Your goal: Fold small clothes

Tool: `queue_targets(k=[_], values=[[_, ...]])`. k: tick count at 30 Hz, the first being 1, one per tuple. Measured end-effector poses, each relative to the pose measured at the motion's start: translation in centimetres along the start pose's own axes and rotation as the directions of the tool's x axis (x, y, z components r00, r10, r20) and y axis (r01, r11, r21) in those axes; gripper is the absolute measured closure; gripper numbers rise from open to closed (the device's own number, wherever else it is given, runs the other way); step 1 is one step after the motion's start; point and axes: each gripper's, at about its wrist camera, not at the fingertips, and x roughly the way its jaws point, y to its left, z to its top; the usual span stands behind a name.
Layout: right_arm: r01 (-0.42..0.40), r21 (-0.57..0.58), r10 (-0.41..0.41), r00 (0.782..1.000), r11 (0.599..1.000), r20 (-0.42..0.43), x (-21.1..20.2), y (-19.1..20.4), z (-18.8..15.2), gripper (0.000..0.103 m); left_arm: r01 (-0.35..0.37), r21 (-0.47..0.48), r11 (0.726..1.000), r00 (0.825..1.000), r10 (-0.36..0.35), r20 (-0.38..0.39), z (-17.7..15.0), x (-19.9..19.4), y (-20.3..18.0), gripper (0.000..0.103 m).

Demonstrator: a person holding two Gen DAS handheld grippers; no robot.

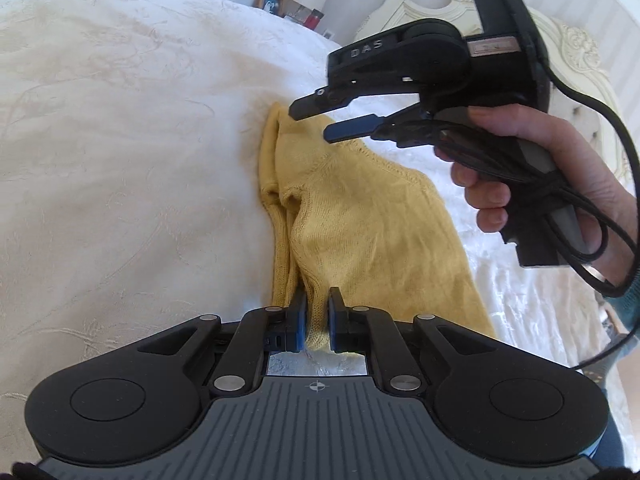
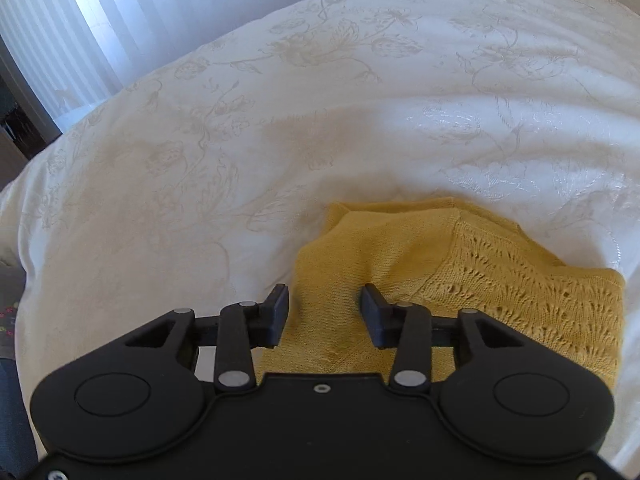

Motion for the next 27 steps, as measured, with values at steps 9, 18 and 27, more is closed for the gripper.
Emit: queue_targets(k=[9, 18, 27], values=[[0.027, 0.159, -0.063, 0.972, 0.987, 0.226, -8.4, -6.4, -3.7, 0.051, -0.166, 0.136, 0.977, 0.976, 0.143, 0.163, 1.1, -3.0, -0.6, 0.051], [0.077, 0.207, -0.121, 0.97, 0.975, 0.211, -9.1, -10.2, -8.3, 0.05, -0.175, 0.22, 0.96, 0.979, 0.144, 0.147, 6.3, -0.6, -2.4, 0.039], [0.096, 0.168, -0.131, 0.969, 0.981, 0.212, -7.8, -10.3, -10.1, 0.051, -0.243, 0.177, 0.954, 0.97, 0.242, 0.024, 10.8, 9.0, -1.4, 0.04]])
